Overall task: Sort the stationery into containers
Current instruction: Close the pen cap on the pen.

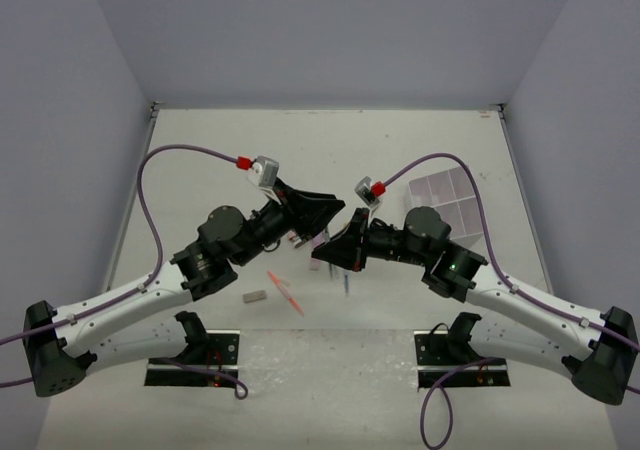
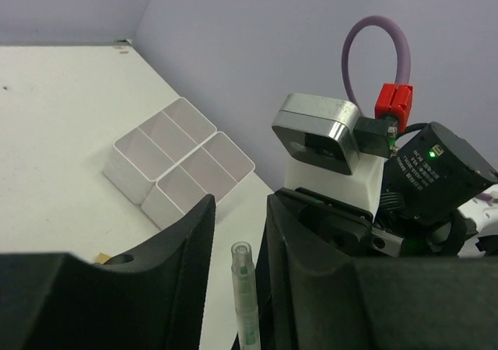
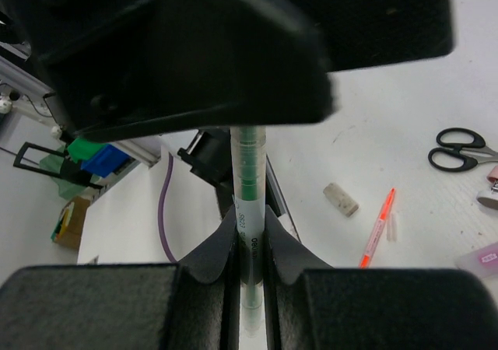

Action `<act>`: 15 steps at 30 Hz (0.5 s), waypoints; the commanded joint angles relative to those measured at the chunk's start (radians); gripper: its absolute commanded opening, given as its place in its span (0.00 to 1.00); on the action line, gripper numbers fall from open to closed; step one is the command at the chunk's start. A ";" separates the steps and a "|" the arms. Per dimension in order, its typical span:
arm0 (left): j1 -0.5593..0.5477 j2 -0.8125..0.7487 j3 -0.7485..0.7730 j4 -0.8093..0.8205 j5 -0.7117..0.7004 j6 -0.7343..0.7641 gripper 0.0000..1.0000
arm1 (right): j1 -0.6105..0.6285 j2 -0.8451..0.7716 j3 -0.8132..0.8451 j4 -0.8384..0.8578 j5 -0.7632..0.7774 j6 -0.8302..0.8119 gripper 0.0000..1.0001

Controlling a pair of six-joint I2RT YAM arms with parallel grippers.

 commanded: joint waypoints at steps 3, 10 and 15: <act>-0.002 0.004 0.042 -0.001 0.049 0.006 0.17 | 0.007 -0.034 0.038 -0.001 0.045 -0.023 0.00; -0.003 0.021 0.045 -0.005 0.074 -0.005 0.00 | 0.007 -0.045 0.067 -0.041 0.058 -0.037 0.00; -0.002 0.034 0.045 -0.005 0.104 -0.029 0.00 | 0.005 -0.070 0.101 -0.090 0.109 -0.060 0.00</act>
